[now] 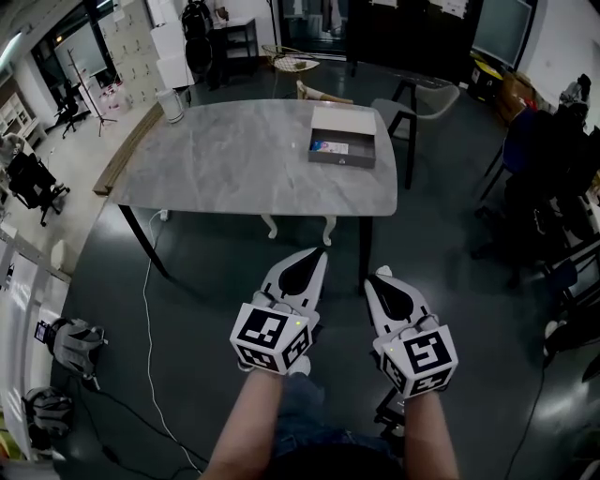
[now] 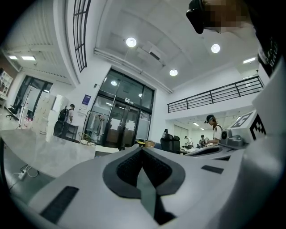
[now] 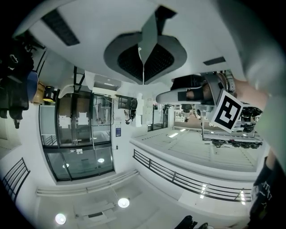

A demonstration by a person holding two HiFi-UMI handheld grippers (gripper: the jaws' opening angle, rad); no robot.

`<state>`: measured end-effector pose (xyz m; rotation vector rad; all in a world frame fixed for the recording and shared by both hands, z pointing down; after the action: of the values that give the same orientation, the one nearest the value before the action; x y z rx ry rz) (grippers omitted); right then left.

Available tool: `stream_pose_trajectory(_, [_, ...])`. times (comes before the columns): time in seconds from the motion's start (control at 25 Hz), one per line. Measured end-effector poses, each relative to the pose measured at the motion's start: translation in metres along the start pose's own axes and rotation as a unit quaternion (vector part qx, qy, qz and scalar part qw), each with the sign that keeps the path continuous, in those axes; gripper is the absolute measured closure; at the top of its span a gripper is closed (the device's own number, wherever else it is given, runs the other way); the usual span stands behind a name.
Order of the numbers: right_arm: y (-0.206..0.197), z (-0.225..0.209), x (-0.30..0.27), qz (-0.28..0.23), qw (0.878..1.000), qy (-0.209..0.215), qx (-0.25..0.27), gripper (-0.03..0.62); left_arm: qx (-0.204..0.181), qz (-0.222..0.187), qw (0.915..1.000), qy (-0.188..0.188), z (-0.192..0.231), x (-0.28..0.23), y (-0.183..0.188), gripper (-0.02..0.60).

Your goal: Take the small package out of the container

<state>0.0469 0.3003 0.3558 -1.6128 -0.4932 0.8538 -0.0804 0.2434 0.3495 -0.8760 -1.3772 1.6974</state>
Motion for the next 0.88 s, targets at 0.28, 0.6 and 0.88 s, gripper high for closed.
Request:
stream_pose_trajectory(0.28, [0.033,-0.032,-0.071,-0.003,1.000,-0.008,0.003,0.565,0.011,-0.013,0.9998,0.006,0.065,-0.054,0.027,0.569])
stream_pose_trajectory(0.6, [0.071,-0.063,-0.119,-0.019,0.999,-0.029,0.017,0.565,-0.003,-0.037,0.9992,-0.018,0.096,-0.103,0.057,0.569])
stream_pose_trajectory(0.88, [0.085,-0.089,-0.128,-0.038,0.998,-0.038,0.027,0.565,-0.008,-0.050,0.9984,-0.025,0.099,-0.128,0.068,0.569])
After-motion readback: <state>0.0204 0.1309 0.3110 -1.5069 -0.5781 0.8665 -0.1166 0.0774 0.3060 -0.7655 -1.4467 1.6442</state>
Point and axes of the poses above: the fingertips, and each gripper's own axes: x backward along the fingers, z to its left, y out of its top, the point moved 5 cm from there along x, backward along the fingers, and after that the axes turned 15 degrees about y, right-handed, at the moved point
